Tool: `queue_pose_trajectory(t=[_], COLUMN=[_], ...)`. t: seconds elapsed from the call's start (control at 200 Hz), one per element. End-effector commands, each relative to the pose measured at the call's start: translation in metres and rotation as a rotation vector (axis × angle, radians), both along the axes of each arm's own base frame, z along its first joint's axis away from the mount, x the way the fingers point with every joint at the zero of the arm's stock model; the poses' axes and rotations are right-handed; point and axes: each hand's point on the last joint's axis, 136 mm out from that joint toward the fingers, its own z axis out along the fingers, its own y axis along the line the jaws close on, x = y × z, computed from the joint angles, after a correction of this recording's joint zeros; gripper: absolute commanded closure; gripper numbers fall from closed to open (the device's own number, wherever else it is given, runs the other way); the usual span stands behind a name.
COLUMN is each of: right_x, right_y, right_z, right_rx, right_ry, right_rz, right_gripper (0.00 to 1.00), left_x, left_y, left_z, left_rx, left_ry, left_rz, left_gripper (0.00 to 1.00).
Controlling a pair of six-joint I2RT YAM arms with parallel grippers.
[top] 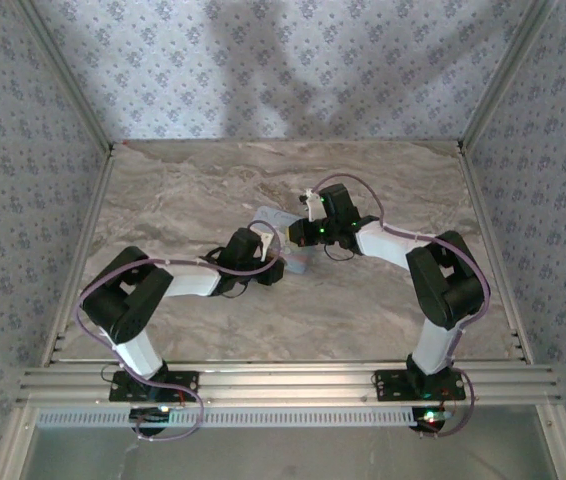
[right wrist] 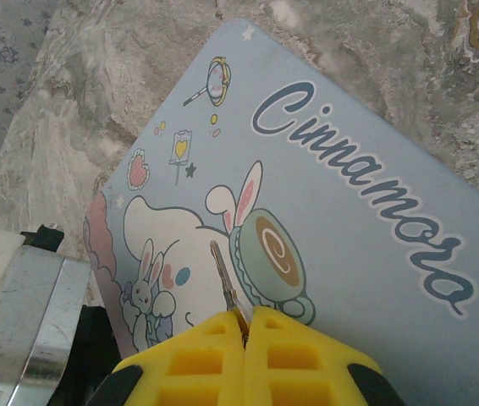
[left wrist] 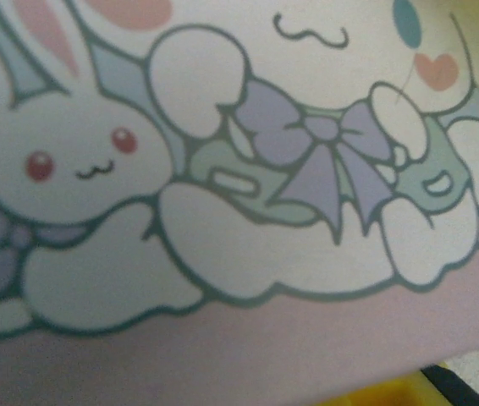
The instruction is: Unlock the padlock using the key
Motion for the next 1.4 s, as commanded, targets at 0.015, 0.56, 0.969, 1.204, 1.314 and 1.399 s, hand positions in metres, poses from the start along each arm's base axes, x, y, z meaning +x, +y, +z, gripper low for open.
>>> queue_pose_trajectory(t=[0.015,0.56,0.969,1.204,1.314,1.399], right_x=[-0.007,-0.059,-0.118,-0.134,-0.134,-0.134], right_y=[0.003,-0.039,-0.04,-0.036,-0.031,-0.024], right_z=[0.018,0.06,0.028,-0.003,-0.012,-0.017], right_rx=[-0.012,-0.171,-0.16,-0.127,-0.104,-0.092], right_ry=[-0.067,-0.441,-0.51,-0.458,-0.436,-0.423], right_rz=[0.036,0.012,0.004,0.01,0.01,0.024], right_gripper=[1.0,1.0,1.0,1.0,1.0,1.0], left_x=[0.008,-0.013,-0.018,-0.017,-0.017,-0.016], left_y=[-0.008,-0.015,-0.016,-0.02,-0.02,-0.021], left_z=[0.022,0.051,0.073,0.078,0.079,0.081], left_rx=[-0.06,-0.215,-0.303,-0.313,-0.319,-0.324], left_ry=[-0.034,0.206,0.37,0.394,0.394,0.395], left_rz=[0.014,0.064,0.099,0.097,0.1,0.102], left_gripper=[0.74,0.78,0.83,0.84,0.84,0.84])
